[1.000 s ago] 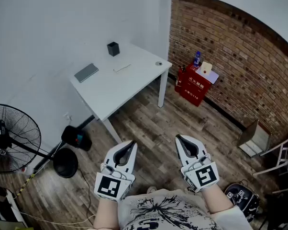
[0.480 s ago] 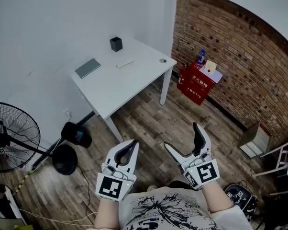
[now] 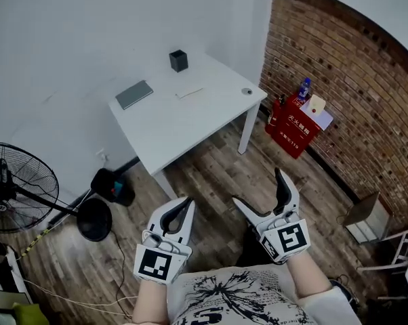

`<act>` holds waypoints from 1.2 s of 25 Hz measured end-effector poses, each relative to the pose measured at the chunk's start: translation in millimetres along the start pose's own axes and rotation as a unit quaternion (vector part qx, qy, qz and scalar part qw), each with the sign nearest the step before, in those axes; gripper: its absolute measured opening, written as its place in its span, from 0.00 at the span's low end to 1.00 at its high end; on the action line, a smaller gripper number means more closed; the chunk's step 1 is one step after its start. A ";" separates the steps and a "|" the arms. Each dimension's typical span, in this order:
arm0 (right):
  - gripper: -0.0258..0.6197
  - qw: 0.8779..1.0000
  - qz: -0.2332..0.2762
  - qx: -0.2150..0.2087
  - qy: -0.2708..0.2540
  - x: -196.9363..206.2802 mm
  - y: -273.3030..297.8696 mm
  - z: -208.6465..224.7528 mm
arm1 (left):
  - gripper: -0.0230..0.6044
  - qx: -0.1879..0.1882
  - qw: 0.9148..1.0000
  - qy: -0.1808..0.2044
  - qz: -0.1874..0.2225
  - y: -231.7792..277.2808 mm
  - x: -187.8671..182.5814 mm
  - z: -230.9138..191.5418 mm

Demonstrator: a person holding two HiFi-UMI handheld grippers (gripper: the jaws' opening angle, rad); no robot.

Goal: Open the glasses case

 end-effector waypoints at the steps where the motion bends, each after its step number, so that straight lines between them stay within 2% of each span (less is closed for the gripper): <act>1: 0.85 1.000 0.001 -0.010 -0.001 3.4 12.3 11.3 | 0.06 -0.008 1.000 0.003 0.001 13.7 0.1 -3.1; 5: 0.85 0.998 0.006 -0.058 -0.009 12.8 64.1 64.6 | 0.06 -0.057 0.998 0.007 0.005 75.1 -3.2 -17.5; 12: 0.84 0.991 0.006 -0.133 -0.020 20.1 152.2 189.1 | 0.06 -0.126 0.992 0.013 0.021 212.7 -24.1 -30.6; 18: 0.82 0.983 -0.002 -0.180 -0.018 34.6 221.2 272.5 | 0.06 -0.182 0.983 0.010 0.009 305.7 -20.4 -47.4; 21: 0.82 0.979 -0.012 -0.205 -0.012 45.3 250.7 297.8 | 0.06 -0.207 0.978 0.010 -0.035 335.4 -11.1 -59.3; 24: 0.82 0.975 -0.020 -0.221 -0.002 56.3 278.4 311.7 | 0.06 -0.225 0.973 0.002 -0.059 354.5 -1.5 -73.4; 28: 0.82 0.972 -0.031 -0.233 0.006 71.5 321.5 316.1 | 0.06 -0.246 0.969 -0.021 -0.030 374.8 4.0 -104.8; 30: 0.82 0.969 -0.036 -0.244 0.007 78.7 345.4 312.6 | 0.06 -0.254 0.966 -0.026 -0.035 382.8 10.1 -126.1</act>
Point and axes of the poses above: the fingertips, and each gripper's own axes: y forward along the fingers, z to its right, x out of its underside, the point moved 3 cm from there along -y, backward along the fingers, and after that the axes turned 6 degrees about -y, right-handed, at the moved point
